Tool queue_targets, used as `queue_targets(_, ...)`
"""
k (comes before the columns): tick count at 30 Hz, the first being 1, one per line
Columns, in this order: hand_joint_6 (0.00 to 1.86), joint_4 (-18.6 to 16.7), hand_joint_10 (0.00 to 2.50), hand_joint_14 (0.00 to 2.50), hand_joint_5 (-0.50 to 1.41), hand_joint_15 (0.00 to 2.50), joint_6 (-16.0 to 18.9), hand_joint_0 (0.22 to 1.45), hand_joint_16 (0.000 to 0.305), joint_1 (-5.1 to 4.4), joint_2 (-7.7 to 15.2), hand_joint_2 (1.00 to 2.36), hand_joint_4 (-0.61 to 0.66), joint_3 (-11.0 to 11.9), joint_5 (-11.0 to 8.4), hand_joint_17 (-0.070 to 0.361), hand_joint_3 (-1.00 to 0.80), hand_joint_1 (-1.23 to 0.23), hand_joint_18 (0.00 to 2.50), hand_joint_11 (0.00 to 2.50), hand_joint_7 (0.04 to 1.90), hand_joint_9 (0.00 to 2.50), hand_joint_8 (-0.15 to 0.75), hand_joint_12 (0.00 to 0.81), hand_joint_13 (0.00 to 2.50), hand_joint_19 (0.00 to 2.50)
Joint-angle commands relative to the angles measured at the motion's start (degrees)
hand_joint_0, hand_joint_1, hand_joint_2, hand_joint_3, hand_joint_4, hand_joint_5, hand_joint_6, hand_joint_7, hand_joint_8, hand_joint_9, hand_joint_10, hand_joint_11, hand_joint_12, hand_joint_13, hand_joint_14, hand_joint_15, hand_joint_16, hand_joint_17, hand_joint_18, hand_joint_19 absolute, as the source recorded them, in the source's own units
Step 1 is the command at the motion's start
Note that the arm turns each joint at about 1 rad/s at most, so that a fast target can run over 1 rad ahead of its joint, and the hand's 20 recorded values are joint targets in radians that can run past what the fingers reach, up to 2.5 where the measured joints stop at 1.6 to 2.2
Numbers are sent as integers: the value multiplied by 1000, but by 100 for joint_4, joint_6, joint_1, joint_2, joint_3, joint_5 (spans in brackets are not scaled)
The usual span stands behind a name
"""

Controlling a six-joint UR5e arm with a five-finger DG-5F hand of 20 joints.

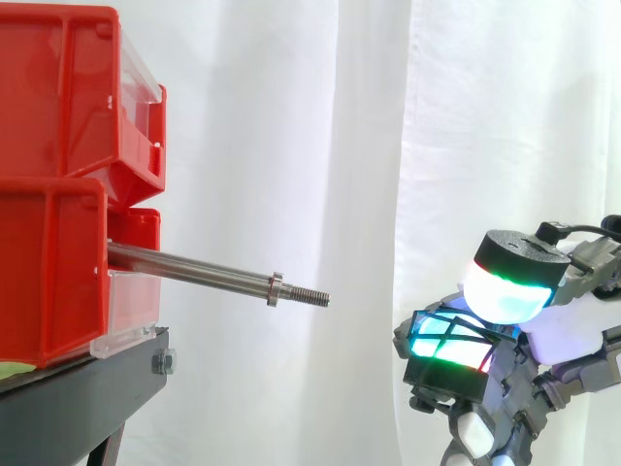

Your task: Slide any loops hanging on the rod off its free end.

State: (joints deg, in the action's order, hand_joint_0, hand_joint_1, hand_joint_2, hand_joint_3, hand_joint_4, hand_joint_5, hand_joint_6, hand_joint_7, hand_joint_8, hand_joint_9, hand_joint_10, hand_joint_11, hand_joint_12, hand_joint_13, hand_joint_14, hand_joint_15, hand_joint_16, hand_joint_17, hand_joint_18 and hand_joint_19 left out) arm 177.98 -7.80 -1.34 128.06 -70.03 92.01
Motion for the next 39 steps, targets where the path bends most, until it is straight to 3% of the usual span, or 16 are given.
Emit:
queue_targets(1, 844, 0, 8, 3, -197, 74, -2, 474, 48, 2, 0, 1000, 226, -2, 1, 108, -500, -799, 839, 292, 1138, 882, 317, 294, 846, 228)
queue_targets(5, 830, 0, 8, 1, -184, 77, -2, 479, 47, 11, 0, 1000, 224, 7, -8, 106, -500, -714, 836, 291, 1154, 896, 319, 292, 849, 241)
queue_targets(9, 807, 0, 9, 3, -174, 93, -2, 572, 42, 11, 0, 1000, 190, -2, 1, 95, -500, -601, 793, 305, 1207, 904, 299, 270, 841, 269)
queue_targets(16, 820, 9, 9, 4, -183, 105, -2, 621, 42, 11, 0, 1005, 134, -2, -8, 94, -445, -711, 773, 309, 1233, 878, 300, 269, 829, 276)
queue_targets(26, 832, 70, 8, 3, -207, 79, -2, 666, 42, 20, 0, 1000, 166, -2, 9, 94, -500, -840, 768, 283, 1204, 815, 283, 267, 798, 254)
queue_targets(31, 834, 70, 9, 3, -204, 83, 7, 661, 41, 20, 0, 1000, 175, -2, 9, 93, -500, -833, 779, 284, 1195, 830, 282, 264, 808, 249)
queue_targets(39, 831, 70, 9, 3, -193, 91, -2, 537, 44, 28, 0, 1000, 197, -2, 9, 98, -500, -721, 808, 296, 1178, 877, 301, 277, 843, 263)
